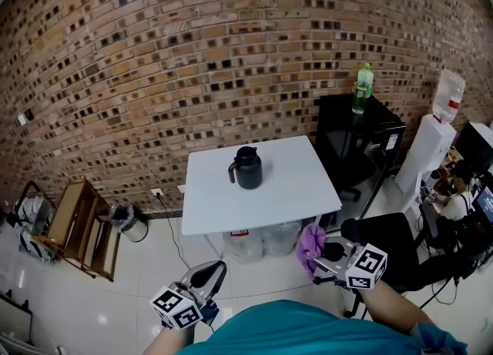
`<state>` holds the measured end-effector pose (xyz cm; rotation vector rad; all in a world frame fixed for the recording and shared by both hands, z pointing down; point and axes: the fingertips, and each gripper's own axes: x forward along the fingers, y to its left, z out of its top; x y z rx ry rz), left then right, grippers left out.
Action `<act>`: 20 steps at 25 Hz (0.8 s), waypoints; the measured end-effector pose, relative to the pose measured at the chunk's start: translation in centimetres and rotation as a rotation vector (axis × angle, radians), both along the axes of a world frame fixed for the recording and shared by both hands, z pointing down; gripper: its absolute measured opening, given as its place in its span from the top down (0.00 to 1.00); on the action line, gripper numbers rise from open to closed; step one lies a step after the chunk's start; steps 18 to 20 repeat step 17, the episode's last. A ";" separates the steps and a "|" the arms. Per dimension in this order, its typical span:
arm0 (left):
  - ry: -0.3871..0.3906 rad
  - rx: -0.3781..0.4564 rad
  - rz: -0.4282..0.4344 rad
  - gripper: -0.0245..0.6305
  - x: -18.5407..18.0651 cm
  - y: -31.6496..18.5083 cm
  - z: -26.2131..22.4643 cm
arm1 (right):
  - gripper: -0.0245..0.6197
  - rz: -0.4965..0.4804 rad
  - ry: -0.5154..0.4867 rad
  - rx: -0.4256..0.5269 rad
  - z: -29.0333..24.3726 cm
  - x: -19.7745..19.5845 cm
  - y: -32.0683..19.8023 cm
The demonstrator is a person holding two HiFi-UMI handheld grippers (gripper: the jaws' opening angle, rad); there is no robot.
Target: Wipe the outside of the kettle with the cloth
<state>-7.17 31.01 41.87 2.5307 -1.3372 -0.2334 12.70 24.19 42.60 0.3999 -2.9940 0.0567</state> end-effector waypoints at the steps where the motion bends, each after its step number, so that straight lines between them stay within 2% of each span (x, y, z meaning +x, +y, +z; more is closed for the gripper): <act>1: 0.001 0.002 0.002 0.96 0.0 0.0 0.1 | 0.86 -0.001 -0.001 0.002 0.1 -0.1 0.2; 20: 0.021 -0.024 0.062 0.96 2.1 0.1 0.2 | 0.86 0.001 0.008 0.015 -0.4 0.7 0.7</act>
